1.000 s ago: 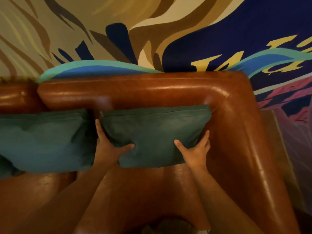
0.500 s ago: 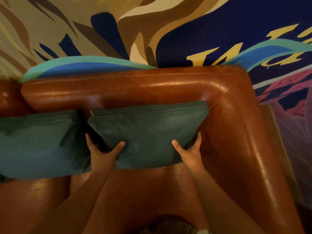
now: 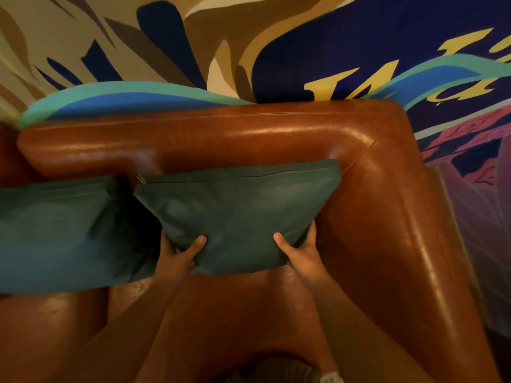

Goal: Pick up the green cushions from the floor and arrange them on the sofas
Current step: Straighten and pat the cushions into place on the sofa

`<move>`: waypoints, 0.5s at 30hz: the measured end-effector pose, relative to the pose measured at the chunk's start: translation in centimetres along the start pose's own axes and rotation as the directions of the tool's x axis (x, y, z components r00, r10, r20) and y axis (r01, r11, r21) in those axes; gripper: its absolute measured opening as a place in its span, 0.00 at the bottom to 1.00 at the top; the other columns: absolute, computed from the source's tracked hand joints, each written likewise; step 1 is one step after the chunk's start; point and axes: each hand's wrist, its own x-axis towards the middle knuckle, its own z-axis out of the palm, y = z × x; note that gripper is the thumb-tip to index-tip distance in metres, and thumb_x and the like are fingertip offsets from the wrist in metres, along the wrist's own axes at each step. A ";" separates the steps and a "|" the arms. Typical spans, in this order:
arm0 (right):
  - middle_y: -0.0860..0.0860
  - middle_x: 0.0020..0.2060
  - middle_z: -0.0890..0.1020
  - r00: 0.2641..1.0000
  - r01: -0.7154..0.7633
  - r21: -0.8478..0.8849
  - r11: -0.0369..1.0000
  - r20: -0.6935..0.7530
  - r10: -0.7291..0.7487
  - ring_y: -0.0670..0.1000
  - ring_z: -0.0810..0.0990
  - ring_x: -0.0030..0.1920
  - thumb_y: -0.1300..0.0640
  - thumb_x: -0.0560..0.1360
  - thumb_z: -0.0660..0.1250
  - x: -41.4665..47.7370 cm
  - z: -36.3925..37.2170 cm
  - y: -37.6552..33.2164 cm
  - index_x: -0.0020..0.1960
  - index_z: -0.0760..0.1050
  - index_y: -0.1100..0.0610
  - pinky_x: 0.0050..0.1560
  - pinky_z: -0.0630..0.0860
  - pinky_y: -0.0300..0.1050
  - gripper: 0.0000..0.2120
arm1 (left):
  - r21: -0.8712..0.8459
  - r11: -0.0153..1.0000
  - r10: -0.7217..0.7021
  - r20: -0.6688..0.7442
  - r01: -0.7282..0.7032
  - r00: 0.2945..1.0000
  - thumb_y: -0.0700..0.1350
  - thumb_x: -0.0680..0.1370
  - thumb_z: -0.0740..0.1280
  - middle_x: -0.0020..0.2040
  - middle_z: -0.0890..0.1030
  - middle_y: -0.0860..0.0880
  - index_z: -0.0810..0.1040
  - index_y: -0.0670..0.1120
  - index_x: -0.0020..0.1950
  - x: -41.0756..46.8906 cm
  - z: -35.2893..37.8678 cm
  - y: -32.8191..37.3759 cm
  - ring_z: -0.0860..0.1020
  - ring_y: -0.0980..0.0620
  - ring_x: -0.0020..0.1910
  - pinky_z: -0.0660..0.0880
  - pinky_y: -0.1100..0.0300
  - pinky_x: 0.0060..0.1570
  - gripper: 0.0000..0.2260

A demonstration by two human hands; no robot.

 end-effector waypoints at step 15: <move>0.41 0.76 0.76 0.979 0.185 -0.020 0.982 -0.085 -0.186 0.46 0.76 0.76 0.35 0.61 0.88 2.4 1.1 5.8 0.82 0.60 0.37 0.77 0.74 0.62 0.58 | 0.272 0.962 0.034 -0.104 -0.005 0.994 0.74 0.50 0.83 0.75 0.75 0.50 0.63 0.56 0.81 2.6 0.9 -5.4 0.75 0.47 0.74 0.74 0.44 0.71 0.64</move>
